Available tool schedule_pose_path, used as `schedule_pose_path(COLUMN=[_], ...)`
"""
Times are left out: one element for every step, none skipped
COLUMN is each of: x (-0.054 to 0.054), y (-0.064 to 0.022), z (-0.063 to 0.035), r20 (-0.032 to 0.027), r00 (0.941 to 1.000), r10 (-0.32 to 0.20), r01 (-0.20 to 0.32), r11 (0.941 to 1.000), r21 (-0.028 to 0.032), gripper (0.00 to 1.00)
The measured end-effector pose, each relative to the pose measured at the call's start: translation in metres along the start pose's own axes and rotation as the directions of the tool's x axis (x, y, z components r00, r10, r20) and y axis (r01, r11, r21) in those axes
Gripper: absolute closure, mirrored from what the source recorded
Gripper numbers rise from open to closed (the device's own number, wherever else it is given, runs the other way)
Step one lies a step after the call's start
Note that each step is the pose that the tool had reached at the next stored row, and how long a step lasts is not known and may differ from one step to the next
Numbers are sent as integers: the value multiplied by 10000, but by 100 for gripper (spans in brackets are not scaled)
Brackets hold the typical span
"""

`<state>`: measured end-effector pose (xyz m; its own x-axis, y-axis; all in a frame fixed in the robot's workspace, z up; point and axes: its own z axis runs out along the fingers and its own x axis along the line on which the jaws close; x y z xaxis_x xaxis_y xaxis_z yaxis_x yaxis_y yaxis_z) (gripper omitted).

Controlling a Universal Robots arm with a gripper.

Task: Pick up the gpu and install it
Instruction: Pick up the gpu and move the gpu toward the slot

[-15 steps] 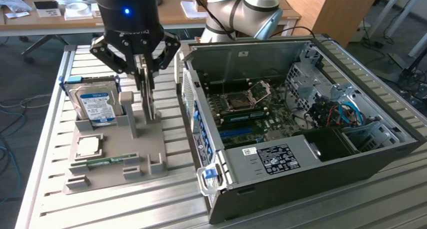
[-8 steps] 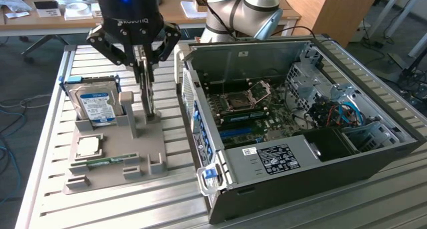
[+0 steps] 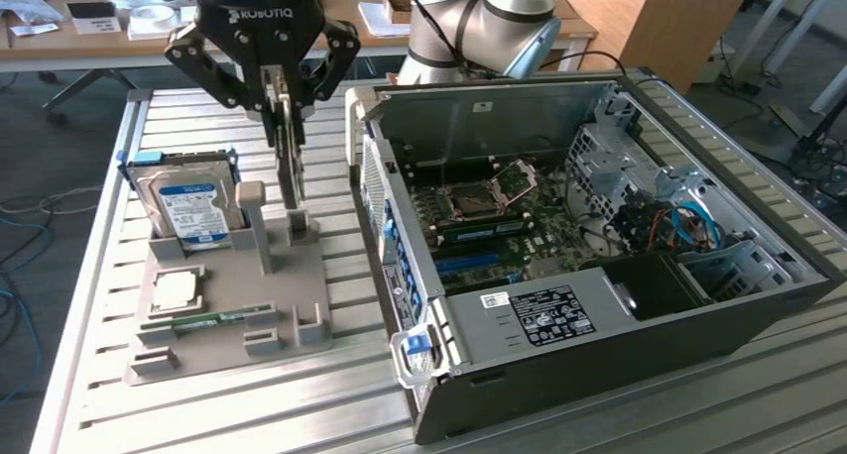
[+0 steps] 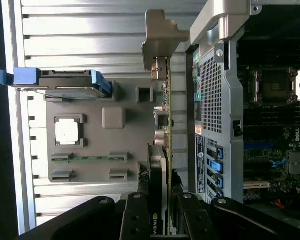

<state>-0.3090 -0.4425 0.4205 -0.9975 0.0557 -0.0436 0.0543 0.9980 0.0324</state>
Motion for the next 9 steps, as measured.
schedule_pose_path(x=[-1, -2, -2, -2, -2, -2, -2, -2, -2], y=[0, 0, 0, 0, 0, 0, 0, 0, 0], z=[-13, -13, -13, -13, -14, -15, -15, -15, -15], r20=[0, 1, 1, 1, 1, -1, -1, -1, -1], r00=[10000, 10000, 10000, 10000, 10000, 10000, 10000, 10000, 10000], r10=[1, 1, 1, 1, 2, 2, 2, 1, 1], r01=[-1, -1, -1, -1, -2, -2, -2, -1, -1], r11=[10000, 10000, 10000, 10000, 10000, 10000, 10000, 10000, 10000], r21=[-4, -19, -21, -21, -21, -20, -20, -20, -20], gripper=[73, 73, 73, 73, 73, 73, 73, 73, 73])
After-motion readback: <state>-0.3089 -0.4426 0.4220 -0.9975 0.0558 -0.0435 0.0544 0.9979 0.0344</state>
